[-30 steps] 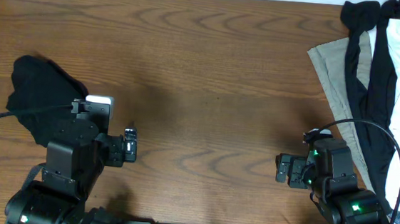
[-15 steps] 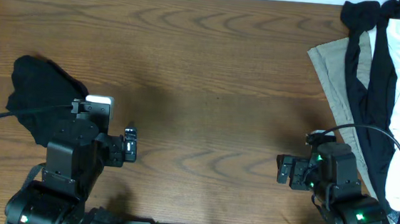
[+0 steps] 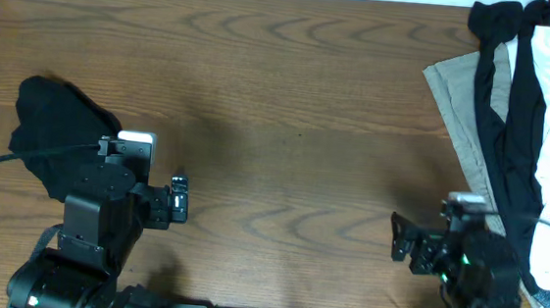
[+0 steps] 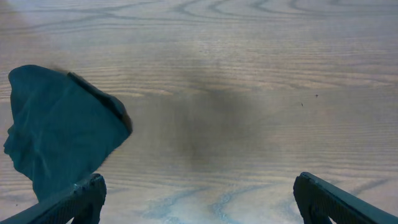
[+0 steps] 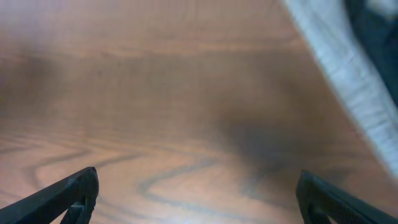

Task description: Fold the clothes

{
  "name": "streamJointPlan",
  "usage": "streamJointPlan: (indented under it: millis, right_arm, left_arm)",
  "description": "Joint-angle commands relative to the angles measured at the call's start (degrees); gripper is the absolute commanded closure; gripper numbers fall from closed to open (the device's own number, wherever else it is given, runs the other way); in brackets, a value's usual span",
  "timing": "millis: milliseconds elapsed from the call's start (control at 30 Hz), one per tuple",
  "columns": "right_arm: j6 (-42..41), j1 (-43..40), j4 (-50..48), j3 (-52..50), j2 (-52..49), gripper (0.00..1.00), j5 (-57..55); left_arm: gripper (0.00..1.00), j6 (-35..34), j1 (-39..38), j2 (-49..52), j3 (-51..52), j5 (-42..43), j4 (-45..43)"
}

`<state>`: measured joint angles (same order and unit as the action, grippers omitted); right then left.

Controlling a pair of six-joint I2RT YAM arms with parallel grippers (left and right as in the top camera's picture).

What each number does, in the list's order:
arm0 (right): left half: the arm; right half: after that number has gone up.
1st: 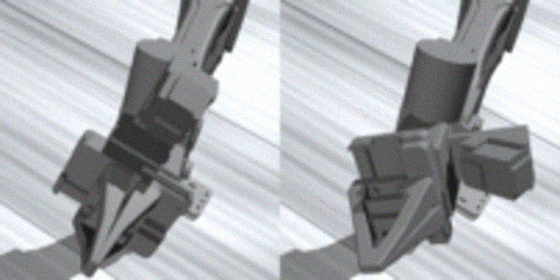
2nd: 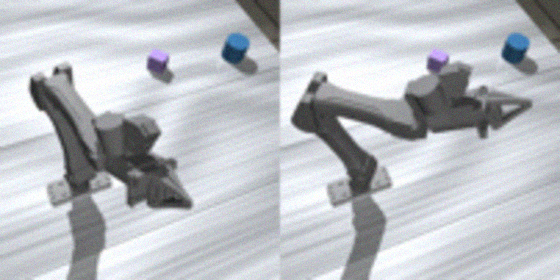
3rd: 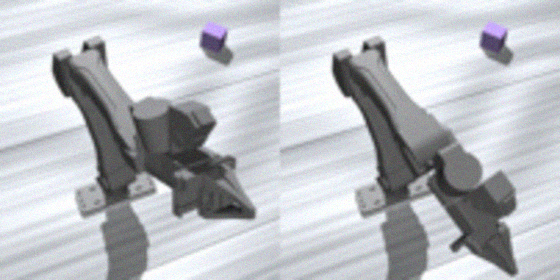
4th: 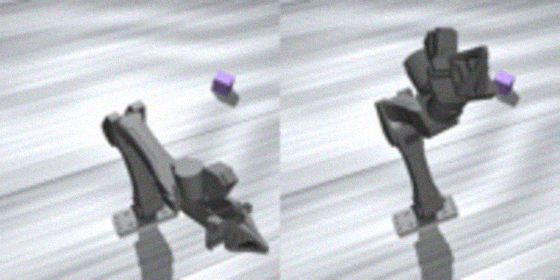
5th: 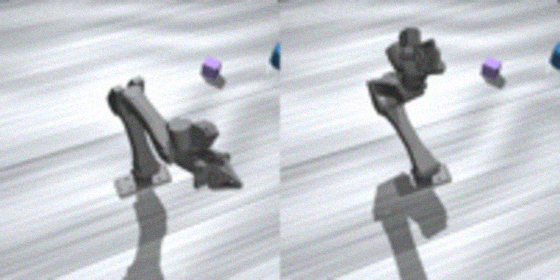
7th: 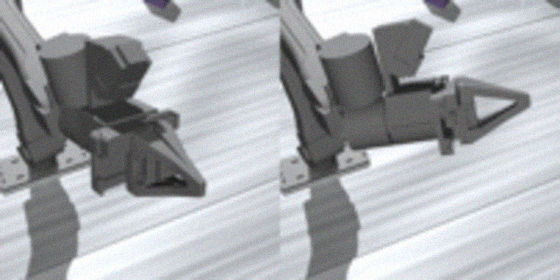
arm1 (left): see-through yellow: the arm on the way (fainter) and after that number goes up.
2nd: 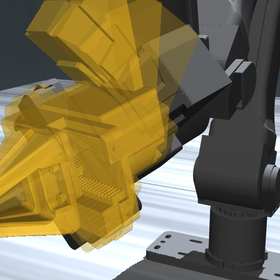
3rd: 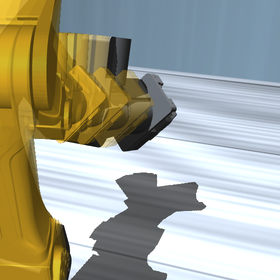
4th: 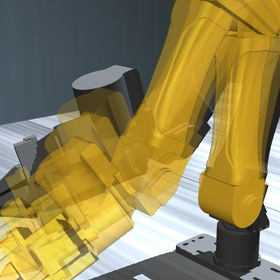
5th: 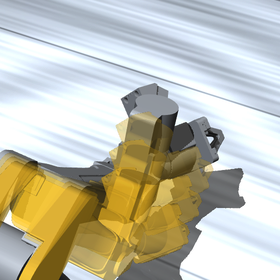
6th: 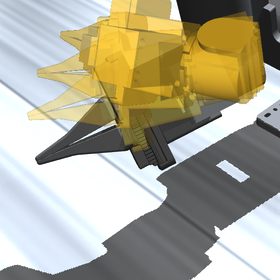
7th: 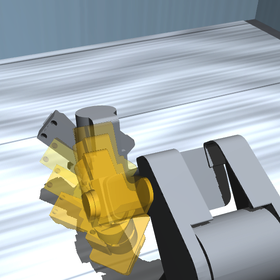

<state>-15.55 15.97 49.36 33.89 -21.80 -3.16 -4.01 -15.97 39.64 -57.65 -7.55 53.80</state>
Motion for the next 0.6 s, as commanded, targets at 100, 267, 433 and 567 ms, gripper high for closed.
streamJointPlan:
  millis: [100, 267, 433, 567]
  right_arm:
    - [6.8, -1.7, 1.5, -0.4, 7.8, 0.01, -9.5]
    - [7.7, -1.8, 7.5, -0.4, 11.7, 0.01, -10.3]
    - [7.6, -1.8, 12.3, -0.6, 15.8, 0.01, -10.3]
    - [7.4, -1.8, 12.2, -1.2, 19.3, 0.01, -10.2]
  left_arm:
    - [0.02, 0.8, -0.2, 0.0, 0.2, -0.7, 0.2]
    - [0.02, 0.8, -0.2, 0.0, 0.2, -0.7, 0.2]
    - [0.02, 0.8, -0.2, 0.0, 0.2, -0.7, 0.2]
    - [0.02, 0.8, -0.2, 0.0, 0.2, -0.7, 0.2]
